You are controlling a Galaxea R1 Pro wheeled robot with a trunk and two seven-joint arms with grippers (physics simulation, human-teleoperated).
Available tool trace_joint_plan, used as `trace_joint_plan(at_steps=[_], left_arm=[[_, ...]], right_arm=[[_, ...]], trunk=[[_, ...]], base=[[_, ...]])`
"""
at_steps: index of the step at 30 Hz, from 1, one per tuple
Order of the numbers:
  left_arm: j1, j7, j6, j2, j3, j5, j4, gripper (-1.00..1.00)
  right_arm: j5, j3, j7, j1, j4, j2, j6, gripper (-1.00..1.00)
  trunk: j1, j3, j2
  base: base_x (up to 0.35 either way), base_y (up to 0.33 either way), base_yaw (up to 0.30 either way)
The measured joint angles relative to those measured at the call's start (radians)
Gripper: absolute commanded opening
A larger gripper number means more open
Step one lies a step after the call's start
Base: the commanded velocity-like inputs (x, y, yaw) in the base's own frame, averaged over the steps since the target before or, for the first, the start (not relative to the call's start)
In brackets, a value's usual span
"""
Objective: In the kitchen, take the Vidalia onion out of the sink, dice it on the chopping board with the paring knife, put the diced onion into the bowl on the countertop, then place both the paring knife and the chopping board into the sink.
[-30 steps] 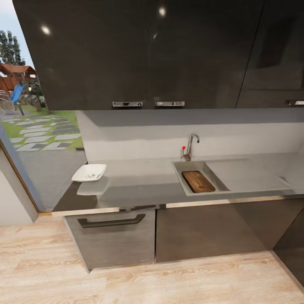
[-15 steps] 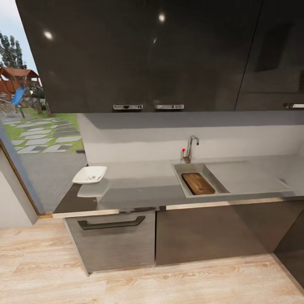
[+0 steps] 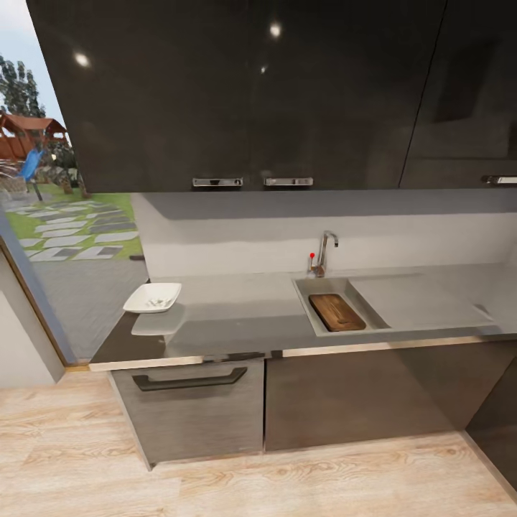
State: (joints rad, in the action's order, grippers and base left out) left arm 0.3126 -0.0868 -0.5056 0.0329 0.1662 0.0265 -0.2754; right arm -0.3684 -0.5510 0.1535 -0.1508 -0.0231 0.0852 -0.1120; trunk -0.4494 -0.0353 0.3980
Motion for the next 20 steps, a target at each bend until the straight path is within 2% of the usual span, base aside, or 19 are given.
trace_joint_plan(at_steps=[3,8,20], left_arm=[[0.000,0.000,0.000,-0.004,0.000,0.000,0.007,1.00],[0.000,0.000,0.001,-0.014,0.000,0.000,0.012,1.00],[0.000,-0.003,0.002,-0.022,0.000,0.000,0.069,1.00]], right_arm=[[0.000,-0.002,-0.002,0.000,-0.001,-0.014,0.007,1.00],[0.002,-0.002,-0.004,0.000,-0.017,-0.065,-0.045,1.00],[0.002,-0.004,-0.004,0.000,-0.022,-0.074,-0.075,1.00]], trunk=[[0.000,0.000,0.000],[0.000,0.000,0.000],[0.000,0.000,0.000]], base=[[0.000,0.000,0.000],[0.000,0.000,0.000],[0.000,0.000,0.000]])
